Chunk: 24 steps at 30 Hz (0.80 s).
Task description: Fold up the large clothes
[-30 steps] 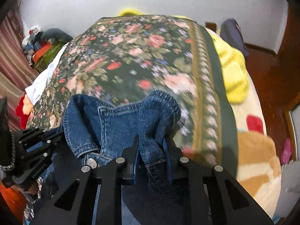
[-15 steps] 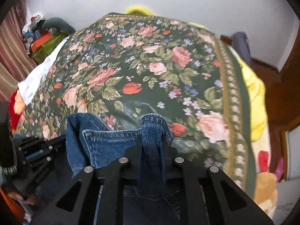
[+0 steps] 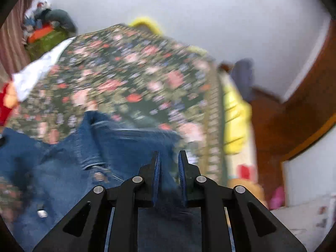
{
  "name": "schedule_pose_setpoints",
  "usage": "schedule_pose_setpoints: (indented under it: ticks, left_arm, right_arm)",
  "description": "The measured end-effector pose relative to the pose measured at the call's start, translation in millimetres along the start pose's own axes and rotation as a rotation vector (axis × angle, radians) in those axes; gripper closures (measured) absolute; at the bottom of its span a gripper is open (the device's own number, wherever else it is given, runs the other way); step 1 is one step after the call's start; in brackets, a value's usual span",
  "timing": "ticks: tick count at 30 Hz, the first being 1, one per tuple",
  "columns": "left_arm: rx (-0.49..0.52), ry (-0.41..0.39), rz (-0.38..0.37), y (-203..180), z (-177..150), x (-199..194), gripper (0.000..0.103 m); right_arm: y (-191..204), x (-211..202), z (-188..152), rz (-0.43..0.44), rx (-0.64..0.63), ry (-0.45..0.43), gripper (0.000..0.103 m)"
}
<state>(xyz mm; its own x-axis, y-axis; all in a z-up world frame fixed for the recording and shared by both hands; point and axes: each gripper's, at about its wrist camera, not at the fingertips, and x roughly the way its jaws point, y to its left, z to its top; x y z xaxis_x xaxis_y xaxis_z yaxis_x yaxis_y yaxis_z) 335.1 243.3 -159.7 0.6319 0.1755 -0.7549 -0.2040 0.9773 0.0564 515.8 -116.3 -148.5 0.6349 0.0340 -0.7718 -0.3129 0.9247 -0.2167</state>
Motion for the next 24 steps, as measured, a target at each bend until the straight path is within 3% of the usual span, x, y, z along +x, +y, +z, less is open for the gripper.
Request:
schedule_pose_setpoints:
  ticks: [2, 3, 5, 8, 11, 15, 18, 20, 21, 22, 24]
  left_arm:
    - [-0.056, 0.014, 0.038, 36.2, -21.4, -13.7, 0.017]
    - [-0.088, 0.024, 0.051, 51.8, -30.8, -17.4, 0.016]
    - [-0.182, 0.054, 0.061, 88.0, -54.4, -22.6, 0.016]
    - [-0.364, 0.096, 0.015, 136.8, -88.6, -23.2, 0.016]
    - [-0.525, 0.109, -0.028, 168.0, -118.5, -21.6, 0.016]
    - [-0.687, 0.128, -0.107, 191.7, -144.4, -6.5, 0.016]
    - [-0.737, 0.143, -0.14, 200.4, -147.2, 11.5, 0.017]
    - [-0.695, 0.135, -0.108, 200.4, -138.4, 21.2, 0.017]
    - [-0.667, 0.132, -0.078, 202.0, -136.0, 24.3, 0.023]
    - [-0.642, 0.138, -0.037, 202.4, -132.9, 29.6, 0.038]
    - [-0.606, 0.166, 0.061, 202.0, -125.7, 42.0, 0.052]
  right_arm:
    - [1.2, -14.4, -1.3, -0.093, -0.023, -0.048, 0.09]
    - [0.1, -18.5, -1.6, -0.097, -0.022, -0.051, 0.09]
    - [0.1, -27.2, -4.1, -0.065, -0.006, -0.038, 0.09]
    - [8.8, -39.1, -13.0, 0.031, 0.009, -0.011, 0.09]
    - [27.9, -48.9, -26.5, 0.134, -0.009, 0.02, 0.09]
    - [56.8, -57.3, -49.5, 0.188, -0.066, 0.052, 0.09]
    - [75.1, -57.7, -66.9, 0.213, -0.092, 0.081, 0.09]
    - [80.8, -57.7, -77.7, 0.261, -0.078, 0.111, 0.09]
    - [82.0, -57.9, -82.2, 0.289, -0.067, 0.125, 0.09]
    - [82.5, -58.1, -85.7, 0.311, -0.055, 0.137, 0.09]
    - [80.8, -58.9, -92.8, 0.353, -0.026, 0.156, 0.09]
